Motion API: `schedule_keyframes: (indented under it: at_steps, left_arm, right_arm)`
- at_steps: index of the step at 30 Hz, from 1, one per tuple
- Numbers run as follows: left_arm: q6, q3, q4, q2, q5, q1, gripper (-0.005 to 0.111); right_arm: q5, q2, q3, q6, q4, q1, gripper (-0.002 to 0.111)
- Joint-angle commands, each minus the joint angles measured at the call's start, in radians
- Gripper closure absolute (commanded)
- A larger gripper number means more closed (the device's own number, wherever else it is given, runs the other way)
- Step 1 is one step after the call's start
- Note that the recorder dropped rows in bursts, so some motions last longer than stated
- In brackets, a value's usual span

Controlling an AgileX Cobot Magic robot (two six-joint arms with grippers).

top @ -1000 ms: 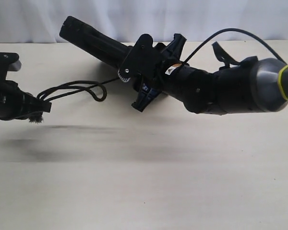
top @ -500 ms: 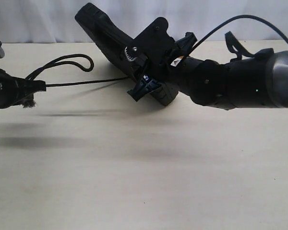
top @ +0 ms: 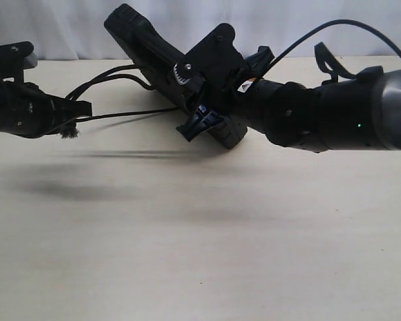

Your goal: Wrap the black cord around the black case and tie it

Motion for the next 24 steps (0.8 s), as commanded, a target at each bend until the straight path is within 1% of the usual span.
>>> schedule_keyframes:
  at_steps: [1,4,9,11,19,22,24]
  left_arm:
    - [-0.044,-0.012,-0.007,0.047,-0.073,0.000,0.107]
    - [-0.072,-0.035,-0.007,0.082,-0.064,0.000,0.107]
    - [-0.075,-0.103,-0.010,0.137,0.053,0.000,0.107]
    - [-0.075,-0.122,-0.016,0.147,0.079,0.000,0.107]
    - [-0.075,-0.151,-0.046,0.157,0.099,0.000,0.107]
    - [-0.075,-0.168,-0.059,0.157,0.133,-0.015,0.107]
    - [-0.073,-0.182,-0.059,0.157,0.129,-0.041,0.107]
  right_arm:
    - [0.039,-0.007,0.000,0.050,0.016,-0.003,0.104]
    - [0.038,-0.007,0.000,0.065,0.016,-0.003,0.104]
    - [0.042,-0.007,0.000,0.064,0.016,-0.003,0.104]
    - [0.042,-0.007,0.000,0.064,0.016,-0.003,0.104]
    - [0.039,-0.007,0.000,0.061,0.016,-0.003,0.104]
    - [0.039,-0.007,0.000,0.061,0.016,-0.003,0.104]
    - [0.039,-0.007,0.000,0.061,0.016,-0.003,0.104]
